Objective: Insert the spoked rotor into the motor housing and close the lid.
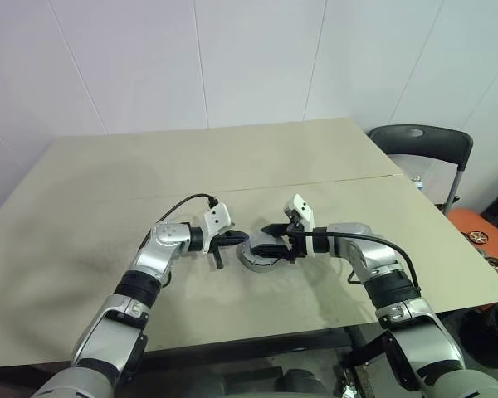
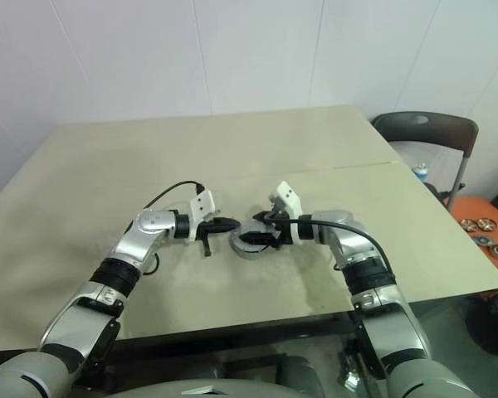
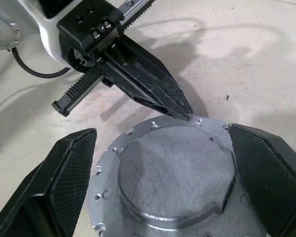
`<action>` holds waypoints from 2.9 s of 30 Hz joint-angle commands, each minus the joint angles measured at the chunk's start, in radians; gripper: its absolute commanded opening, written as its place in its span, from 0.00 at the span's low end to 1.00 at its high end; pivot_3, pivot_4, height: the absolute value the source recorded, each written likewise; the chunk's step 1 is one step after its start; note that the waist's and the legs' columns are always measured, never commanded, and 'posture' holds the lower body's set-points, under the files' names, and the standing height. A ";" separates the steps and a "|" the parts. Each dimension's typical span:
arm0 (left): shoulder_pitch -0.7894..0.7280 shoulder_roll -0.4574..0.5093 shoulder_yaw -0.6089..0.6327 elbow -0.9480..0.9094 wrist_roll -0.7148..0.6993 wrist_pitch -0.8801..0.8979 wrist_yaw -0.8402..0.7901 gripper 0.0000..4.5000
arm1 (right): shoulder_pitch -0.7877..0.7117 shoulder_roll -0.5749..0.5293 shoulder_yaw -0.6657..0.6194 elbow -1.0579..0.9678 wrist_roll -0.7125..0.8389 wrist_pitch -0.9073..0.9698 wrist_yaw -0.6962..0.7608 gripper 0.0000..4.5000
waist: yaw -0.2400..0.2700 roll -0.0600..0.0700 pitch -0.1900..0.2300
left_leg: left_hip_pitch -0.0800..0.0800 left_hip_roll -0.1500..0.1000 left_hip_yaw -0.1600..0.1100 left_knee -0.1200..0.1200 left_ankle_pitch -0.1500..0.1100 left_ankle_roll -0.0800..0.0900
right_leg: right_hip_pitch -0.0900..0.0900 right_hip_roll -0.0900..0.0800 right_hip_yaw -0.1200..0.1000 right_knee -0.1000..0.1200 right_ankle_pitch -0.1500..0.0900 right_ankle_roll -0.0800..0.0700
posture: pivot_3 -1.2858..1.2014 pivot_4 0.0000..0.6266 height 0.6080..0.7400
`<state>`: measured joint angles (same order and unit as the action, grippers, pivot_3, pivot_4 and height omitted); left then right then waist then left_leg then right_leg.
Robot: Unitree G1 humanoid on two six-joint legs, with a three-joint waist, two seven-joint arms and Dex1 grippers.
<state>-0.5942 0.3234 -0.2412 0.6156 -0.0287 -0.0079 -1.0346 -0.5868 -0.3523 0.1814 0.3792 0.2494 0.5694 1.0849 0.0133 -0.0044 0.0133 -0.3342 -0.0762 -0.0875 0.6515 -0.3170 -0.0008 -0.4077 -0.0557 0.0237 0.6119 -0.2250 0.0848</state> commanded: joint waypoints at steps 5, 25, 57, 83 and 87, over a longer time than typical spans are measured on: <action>0.067 0.010 -0.031 0.027 0.037 -0.005 0.013 0.00 | 0.007 -0.029 0.033 0.028 -0.037 -0.041 0.013 0.99 | 0.000 0.000 0.000 | 0.003 0.000 0.000 0.000 0.000 0.000 | 0.003 0.000 0.000 0.000 0.000 0.000 | 0.52 0.00 1.00; 0.029 -0.046 0.040 0.006 -0.013 -0.098 0.080 0.00 | 0.020 -0.036 0.096 0.049 -0.110 -0.124 0.019 0.72 | 0.000 0.000 0.000 | 0.000 0.000 0.000 0.004 0.000 0.000 | 0.001 0.000 -0.001 0.001 0.000 0.000 | 0.52 0.00 1.00; 0.046 -0.065 0.035 -0.067 -0.054 -0.018 -0.012 0.00 | 0.034 0.002 0.209 0.041 -0.248 -0.213 -0.033 0.72 | -0.010 0.000 0.000 | 0.008 0.004 0.001 0.000 0.000 0.000 | 0.006 0.005 0.001 0.001 0.000 0.000 | 0.52 0.00 1.00; 0.105 0.015 -0.072 -0.069 0.024 0.120 -0.050 0.00 | 0.063 -0.004 0.222 0.030 -0.246 -0.200 0.009 0.72 | -0.004 0.003 -0.014 | 0.017 0.004 0.000 -0.003 0.000 0.000 | 0.014 0.007 0.001 -0.001 -0.001 0.001 | 0.52 0.00 1.00; 0.105 0.012 -0.071 -0.062 0.026 0.112 -0.038 0.00 | 0.054 0.004 0.199 0.026 -0.225 -0.188 0.007 0.80 | -0.004 0.003 -0.014 | 0.018 0.004 0.000 -0.003 0.000 0.000 | 0.015 0.007 0.001 -0.001 -0.004 0.005 | 0.52 0.00 1.00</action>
<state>-0.5240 0.3158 -0.2585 0.4896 -0.0679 0.0608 -1.0791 -0.5703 -0.3606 0.3213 0.3696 0.0419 0.3448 1.0628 0.0095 -0.0015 -0.0012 -0.3164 -0.0718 -0.0874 0.6486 -0.3170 -0.0011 -0.3927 -0.0494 0.0249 0.6107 -0.2292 0.0893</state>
